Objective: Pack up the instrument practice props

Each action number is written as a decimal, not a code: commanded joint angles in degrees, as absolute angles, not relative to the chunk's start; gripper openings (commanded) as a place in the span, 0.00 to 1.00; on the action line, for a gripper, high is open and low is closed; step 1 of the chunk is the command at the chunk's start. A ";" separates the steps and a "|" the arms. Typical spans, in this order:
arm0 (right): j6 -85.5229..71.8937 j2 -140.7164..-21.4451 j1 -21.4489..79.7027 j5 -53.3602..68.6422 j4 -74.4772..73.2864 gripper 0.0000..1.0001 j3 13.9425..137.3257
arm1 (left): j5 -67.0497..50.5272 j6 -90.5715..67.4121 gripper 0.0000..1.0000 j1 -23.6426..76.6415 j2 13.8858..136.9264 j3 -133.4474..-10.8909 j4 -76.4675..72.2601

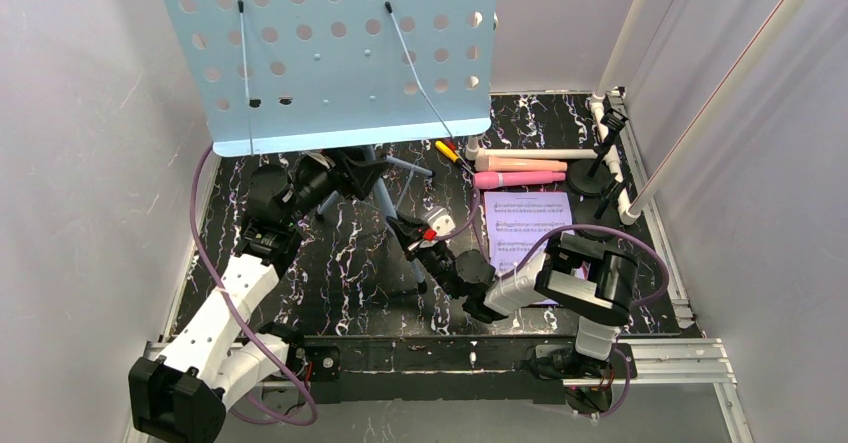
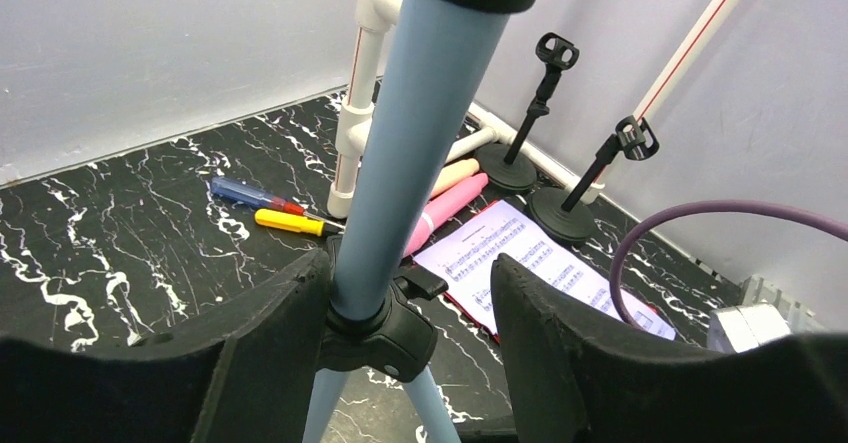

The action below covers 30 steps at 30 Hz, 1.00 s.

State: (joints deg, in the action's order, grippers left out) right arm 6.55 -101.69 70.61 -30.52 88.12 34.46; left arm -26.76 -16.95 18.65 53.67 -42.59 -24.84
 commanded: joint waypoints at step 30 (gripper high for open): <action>7.27 -105.02 70.19 -19.66 86.97 0.01 36.17 | -57.20 -47.05 0.49 3.01 74.40 -55.11 -64.09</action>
State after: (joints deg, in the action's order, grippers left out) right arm 4.49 -102.78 69.12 -26.63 88.51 35.18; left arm -55.27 -42.19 3.44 72.12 -51.88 -56.05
